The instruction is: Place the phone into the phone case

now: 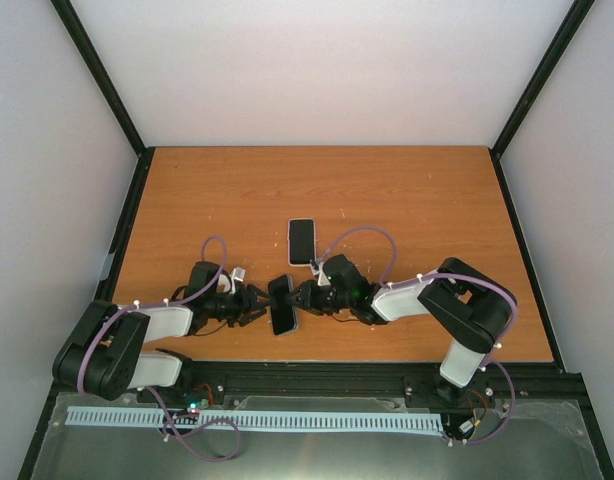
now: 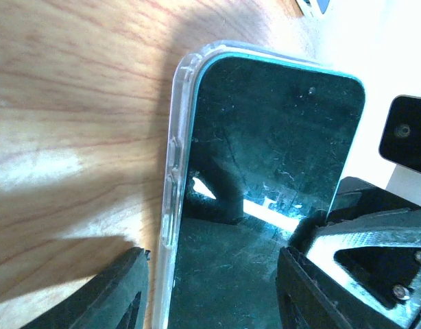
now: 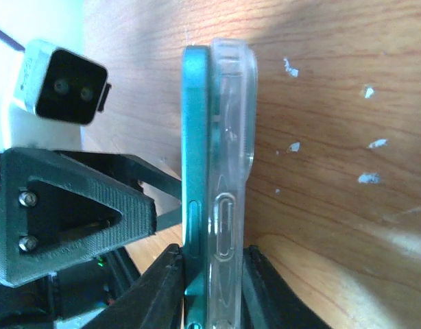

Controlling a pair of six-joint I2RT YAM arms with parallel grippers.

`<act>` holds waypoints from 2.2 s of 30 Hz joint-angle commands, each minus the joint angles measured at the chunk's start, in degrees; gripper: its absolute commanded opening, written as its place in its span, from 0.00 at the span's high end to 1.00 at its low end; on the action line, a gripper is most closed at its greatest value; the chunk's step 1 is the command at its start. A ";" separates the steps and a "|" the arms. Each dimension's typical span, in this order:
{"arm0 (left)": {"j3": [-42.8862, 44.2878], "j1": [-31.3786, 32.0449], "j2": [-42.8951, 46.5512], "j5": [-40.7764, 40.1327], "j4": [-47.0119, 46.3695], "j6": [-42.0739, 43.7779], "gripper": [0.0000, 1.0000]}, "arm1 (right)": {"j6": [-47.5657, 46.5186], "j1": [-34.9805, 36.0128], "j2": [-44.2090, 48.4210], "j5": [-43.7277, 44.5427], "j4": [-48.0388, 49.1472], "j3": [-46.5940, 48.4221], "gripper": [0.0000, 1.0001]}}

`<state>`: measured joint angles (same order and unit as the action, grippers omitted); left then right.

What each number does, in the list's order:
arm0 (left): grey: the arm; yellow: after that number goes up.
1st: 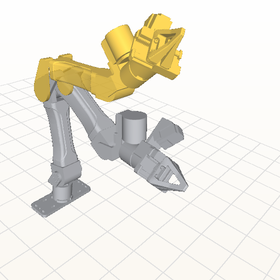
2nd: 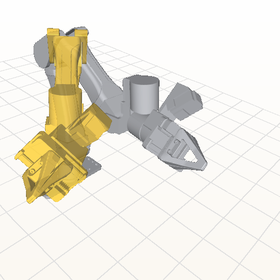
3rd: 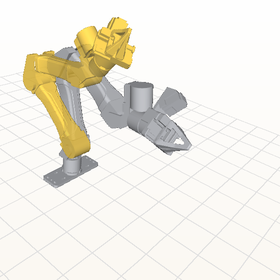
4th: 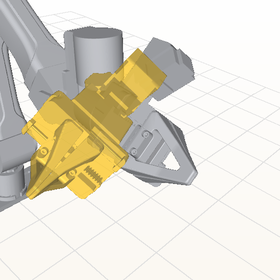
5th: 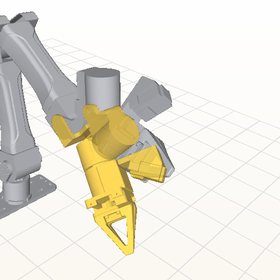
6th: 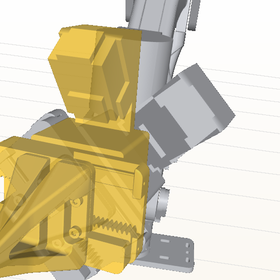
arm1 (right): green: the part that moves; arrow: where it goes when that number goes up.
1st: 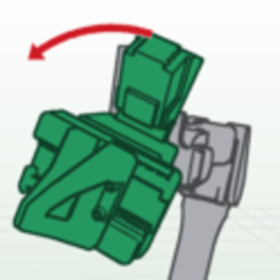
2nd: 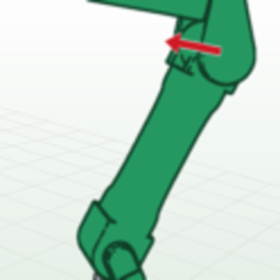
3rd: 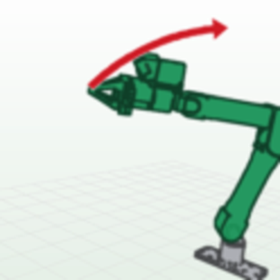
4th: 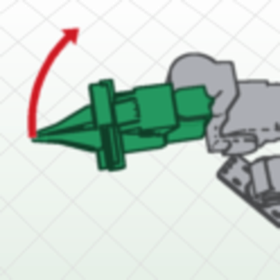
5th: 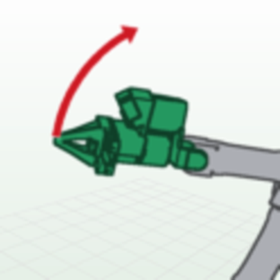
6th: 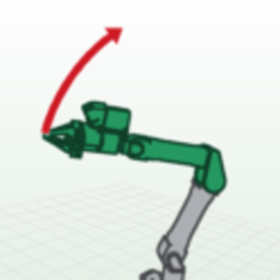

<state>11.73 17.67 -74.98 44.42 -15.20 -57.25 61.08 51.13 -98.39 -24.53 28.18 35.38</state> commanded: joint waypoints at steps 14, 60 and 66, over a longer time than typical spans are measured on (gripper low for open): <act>1.11 0.43 10.18 1.85 2.65 0.92 0.29 | -3.43 -0.43 8.77 -0.32 3.13 -2.05 0.97; -0.63 1.05 20.54 20.00 -32.53 -13.11 0.82 | 9.50 -1.04 25.49 -12.35 32.44 -15.56 0.96; -0.92 1.05 20.52 18.72 -27.72 -11.18 0.71 | 7.91 -0.98 27.62 -10.48 28.31 -15.49 0.97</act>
<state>9.10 18.46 -54.37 63.83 -45.39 -71.29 69.87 49.95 -72.99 -35.57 53.30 19.57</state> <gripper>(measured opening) 0.316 0.064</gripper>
